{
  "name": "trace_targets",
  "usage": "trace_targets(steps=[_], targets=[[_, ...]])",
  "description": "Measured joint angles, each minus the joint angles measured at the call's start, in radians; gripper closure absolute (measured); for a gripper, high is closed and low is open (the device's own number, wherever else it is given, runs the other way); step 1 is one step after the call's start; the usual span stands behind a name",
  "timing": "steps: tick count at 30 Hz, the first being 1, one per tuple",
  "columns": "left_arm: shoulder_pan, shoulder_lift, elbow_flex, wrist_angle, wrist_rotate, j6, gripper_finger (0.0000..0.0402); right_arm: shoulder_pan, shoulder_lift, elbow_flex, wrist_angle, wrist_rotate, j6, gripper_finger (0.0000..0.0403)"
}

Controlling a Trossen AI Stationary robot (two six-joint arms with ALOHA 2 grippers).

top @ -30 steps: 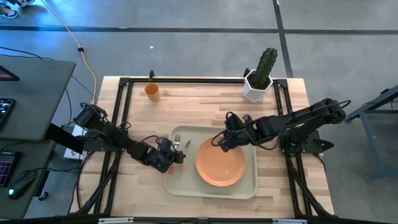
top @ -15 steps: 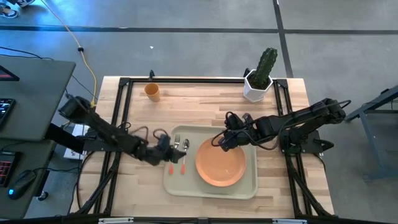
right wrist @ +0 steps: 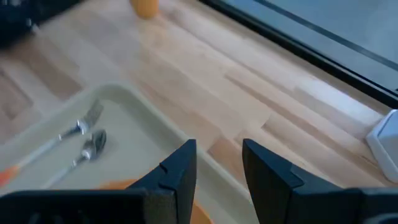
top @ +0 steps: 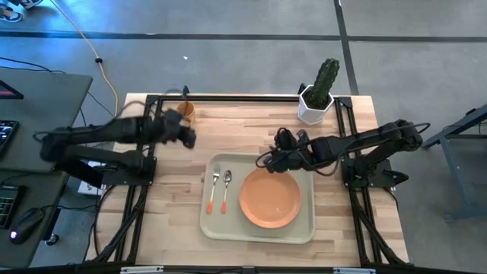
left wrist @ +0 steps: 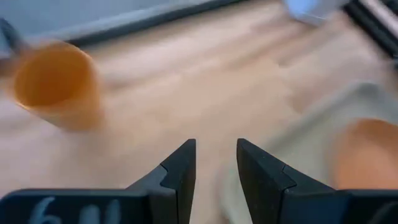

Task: Pick and place plate/cup/fork/spoon on tray
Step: Put the orange cup on the light brown serving tray to the top right of orange plate

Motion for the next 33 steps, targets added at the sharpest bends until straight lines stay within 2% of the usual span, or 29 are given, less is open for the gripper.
trace_targets(steps=[5, 7, 11, 16, 23, 28, 33], targets=[[0.282, 0.038, 0.003, 0.030, 0.112, 0.232, 0.0292, -0.081, 0.000, 0.000, 0.075, 0.000, -0.003, 0.0281], [0.372, 0.064, 0.002, 0.027, 0.120, 0.292, 0.0285, -0.119, 0.000, 0.000, 0.083, -0.019, 0.002, 0.0281], [0.524, 0.117, 0.002, 0.024, 0.127, 0.379, 0.0267, -0.196, 0.000, 0.000, 0.083, -0.089, 0.034, 0.0281], [0.679, 0.193, 0.010, 0.014, 0.191, 0.477, 0.0252, -0.258, 0.000, 0.000, 0.085, -0.126, 0.070, 0.0281], [0.791, 0.306, 0.047, 0.010, 0.226, 0.579, 0.0247, -0.298, 0.000, 0.000, 0.085, -0.147, 0.072, 0.0281], [0.822, 0.377, 0.049, 0.014, 0.265, 0.593, 0.0247, -0.313, 0.000, 0.000, 0.077, -0.175, 0.063, 0.0281], [0.833, 0.441, 0.049, 0.042, 0.267, 0.615, 0.0258, -0.336, 0.000, 0.000, 0.033, -0.249, 0.022, 0.0281]])
